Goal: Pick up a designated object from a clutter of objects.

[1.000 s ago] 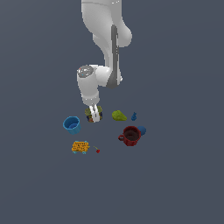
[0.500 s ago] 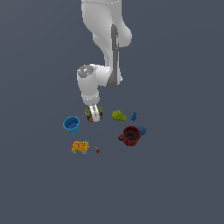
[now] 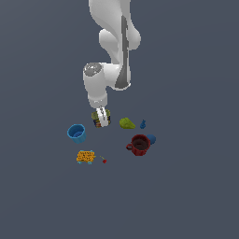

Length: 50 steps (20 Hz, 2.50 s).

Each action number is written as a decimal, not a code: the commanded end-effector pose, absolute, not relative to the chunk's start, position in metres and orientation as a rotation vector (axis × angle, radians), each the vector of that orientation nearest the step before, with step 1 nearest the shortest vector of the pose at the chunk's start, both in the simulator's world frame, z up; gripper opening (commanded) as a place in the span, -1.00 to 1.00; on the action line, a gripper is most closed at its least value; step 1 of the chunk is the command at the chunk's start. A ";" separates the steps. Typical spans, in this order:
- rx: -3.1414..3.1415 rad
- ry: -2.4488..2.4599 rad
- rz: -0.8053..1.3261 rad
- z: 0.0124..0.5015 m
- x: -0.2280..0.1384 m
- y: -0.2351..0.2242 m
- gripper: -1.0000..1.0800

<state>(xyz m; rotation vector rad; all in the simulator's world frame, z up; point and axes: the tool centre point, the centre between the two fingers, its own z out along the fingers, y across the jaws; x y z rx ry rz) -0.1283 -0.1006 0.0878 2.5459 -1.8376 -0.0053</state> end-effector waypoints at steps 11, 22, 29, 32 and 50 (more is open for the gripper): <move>2.543 -1.837 0.003 0.177 -0.129 -0.072 -1.00; 2.542 -1.837 0.004 0.270 -0.130 -0.041 -1.00; 2.544 -1.837 0.003 0.332 -0.130 -0.019 -1.00; 2.545 -1.836 0.002 0.360 -0.130 -0.009 -1.00; 2.548 -1.837 0.000 0.459 -0.124 0.024 -1.00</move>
